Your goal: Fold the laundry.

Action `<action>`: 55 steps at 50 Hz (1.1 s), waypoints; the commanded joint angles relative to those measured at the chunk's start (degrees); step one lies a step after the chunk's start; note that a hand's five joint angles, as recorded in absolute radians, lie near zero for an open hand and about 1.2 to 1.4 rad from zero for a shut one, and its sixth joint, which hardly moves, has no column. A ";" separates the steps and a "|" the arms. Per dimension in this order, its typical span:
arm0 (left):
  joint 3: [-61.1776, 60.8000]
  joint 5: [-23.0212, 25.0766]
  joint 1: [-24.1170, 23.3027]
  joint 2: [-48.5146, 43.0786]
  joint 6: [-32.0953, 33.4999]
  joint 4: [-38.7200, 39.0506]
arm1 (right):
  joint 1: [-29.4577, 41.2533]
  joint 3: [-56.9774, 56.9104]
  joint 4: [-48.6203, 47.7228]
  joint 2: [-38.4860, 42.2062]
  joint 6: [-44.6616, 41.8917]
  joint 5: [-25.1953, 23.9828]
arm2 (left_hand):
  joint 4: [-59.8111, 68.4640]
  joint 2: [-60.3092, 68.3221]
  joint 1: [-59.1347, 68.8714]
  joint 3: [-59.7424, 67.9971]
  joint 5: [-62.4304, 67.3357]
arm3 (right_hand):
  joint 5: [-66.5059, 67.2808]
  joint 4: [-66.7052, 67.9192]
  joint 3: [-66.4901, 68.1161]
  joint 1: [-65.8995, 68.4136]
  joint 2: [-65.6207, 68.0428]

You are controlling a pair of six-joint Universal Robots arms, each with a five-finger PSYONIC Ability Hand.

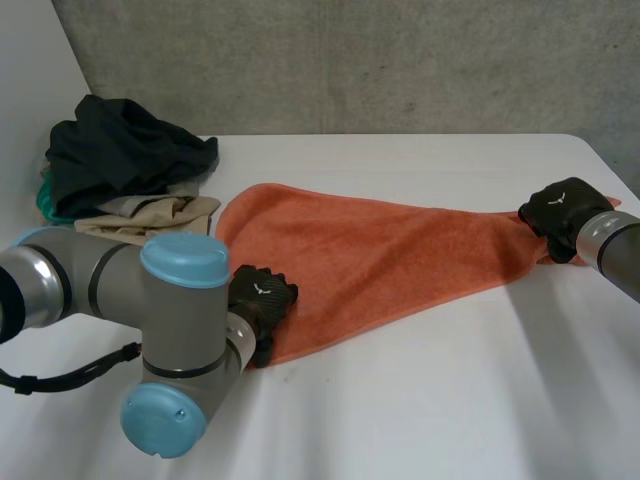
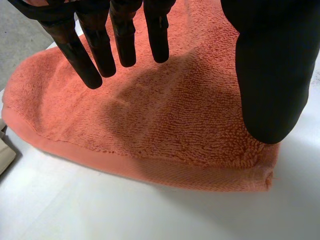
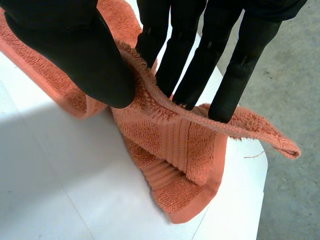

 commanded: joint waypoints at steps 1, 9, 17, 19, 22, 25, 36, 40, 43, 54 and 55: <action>0.62 -0.75 -0.78 -0.36 -0.31 -0.53 | -0.13 1.35 -0.90 0.13 0.01 -0.17 | 4.41 4.35 3.56 4.47 4.10 | 11.97 11.33 11.81 14.95 12.67; 0.01 -1.10 -2.36 0.52 -1.72 -1.50 | -0.48 1.88 -1.52 0.48 -0.26 -0.26 | 4.24 4.18 3.40 4.30 3.93 | 11.97 11.33 11.81 14.95 12.67; 0.36 -2.07 -3.07 -0.36 -2.86 -1.32 | -0.83 2.23 -1.52 0.56 -0.26 -0.26 | 4.24 4.18 3.40 4.30 3.93 | 11.97 11.33 11.81 14.95 12.67; 0.62 -2.50 -2.81 -1.06 -2.51 -0.71 | -0.83 2.41 -1.52 0.56 -0.26 -0.26 | 4.24 4.18 3.40 4.30 3.93 | 11.97 11.33 11.81 14.95 12.67; 1.32 -3.12 -2.11 -2.20 -1.38 0.43 | -0.74 2.67 -1.52 0.56 -0.34 -0.53 | 4.24 4.18 3.40 4.30 3.93 | 11.97 11.33 11.81 14.95 12.67; 2.20 -3.74 -1.40 -3.00 0.21 1.66 | -0.74 2.85 -1.60 0.57 -0.34 -0.61 | 4.74 4.68 3.90 4.80 4.44 | 11.97 11.33 11.81 14.95 12.67; 7.04 -5.50 1.50 -3.97 3.73 4.83 | -0.66 3.46 -1.60 0.21 -0.17 -0.70 | 11.13 11.07 10.29 11.19 10.83 | 11.97 11.33 11.81 14.95 12.67; 8.27 -4.88 2.03 -4.23 3.90 5.18 | -0.83 3.64 -1.52 0.04 -0.17 -0.70 | 17.51 17.45 16.67 17.57 17.21 | 11.97 11.33 11.81 14.95 12.67; 8.71 -3.83 2.11 -4.49 4.52 4.92 | -1.01 3.90 -1.52 -0.14 -0.26 -0.70 | 25.58 25.52 24.74 25.64 25.27 | 11.97 11.33 11.81 14.95 12.67; 7.57 0.12 2.29 -3.17 4.61 5.27 | -2.15 5.31 -1.52 -0.84 -0.08 -1.58 | 60.41 60.34 59.56 60.47 60.10 | 11.97 11.33 11.81 14.95 12.67; 7.57 1.17 2.55 -3.35 4.70 5.18 | -2.41 5.48 -1.52 -1.02 0.01 -1.84 | 60.41 60.34 59.56 60.47 60.10 | 11.97 11.33 11.81 14.95 12.67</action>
